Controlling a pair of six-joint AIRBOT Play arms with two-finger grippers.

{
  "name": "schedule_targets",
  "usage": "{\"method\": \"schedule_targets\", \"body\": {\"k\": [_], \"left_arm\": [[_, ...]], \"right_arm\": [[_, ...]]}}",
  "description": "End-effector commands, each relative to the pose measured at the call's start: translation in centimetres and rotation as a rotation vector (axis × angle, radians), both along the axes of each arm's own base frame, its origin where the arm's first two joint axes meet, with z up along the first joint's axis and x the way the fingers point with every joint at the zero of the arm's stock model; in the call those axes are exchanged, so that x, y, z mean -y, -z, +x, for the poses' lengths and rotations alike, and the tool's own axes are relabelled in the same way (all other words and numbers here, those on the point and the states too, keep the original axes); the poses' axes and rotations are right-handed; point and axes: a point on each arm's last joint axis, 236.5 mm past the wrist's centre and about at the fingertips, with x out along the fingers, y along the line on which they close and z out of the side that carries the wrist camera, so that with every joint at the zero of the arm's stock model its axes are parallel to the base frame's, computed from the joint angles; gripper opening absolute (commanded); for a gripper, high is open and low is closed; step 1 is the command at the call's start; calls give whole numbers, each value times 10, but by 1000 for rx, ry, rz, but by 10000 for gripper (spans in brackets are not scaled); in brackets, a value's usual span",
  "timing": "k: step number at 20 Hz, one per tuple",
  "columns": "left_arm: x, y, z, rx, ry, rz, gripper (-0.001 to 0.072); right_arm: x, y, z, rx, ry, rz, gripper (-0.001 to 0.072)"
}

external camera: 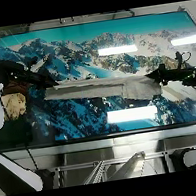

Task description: Fold the shirts.

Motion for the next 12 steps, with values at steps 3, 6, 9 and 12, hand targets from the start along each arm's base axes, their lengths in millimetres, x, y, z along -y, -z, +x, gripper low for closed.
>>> {"method": "schedule_targets", "body": {"k": [3,6,9,12], "left_arm": [[6,22,11,-28,15,-8,193],[11,14,10,-36,13,-54,479],[12,-11,5,-58,5,-147,608],[-4,-40,3,-18,-1,-145,608]], "right_arm": [[2,18,10,18,-21,-51,217],[-3,2,9,43,-78,-23,263],[12,-25,-5,3,-183,-21,330],[66,-20,-17,-109,-185,-253,630]]}}
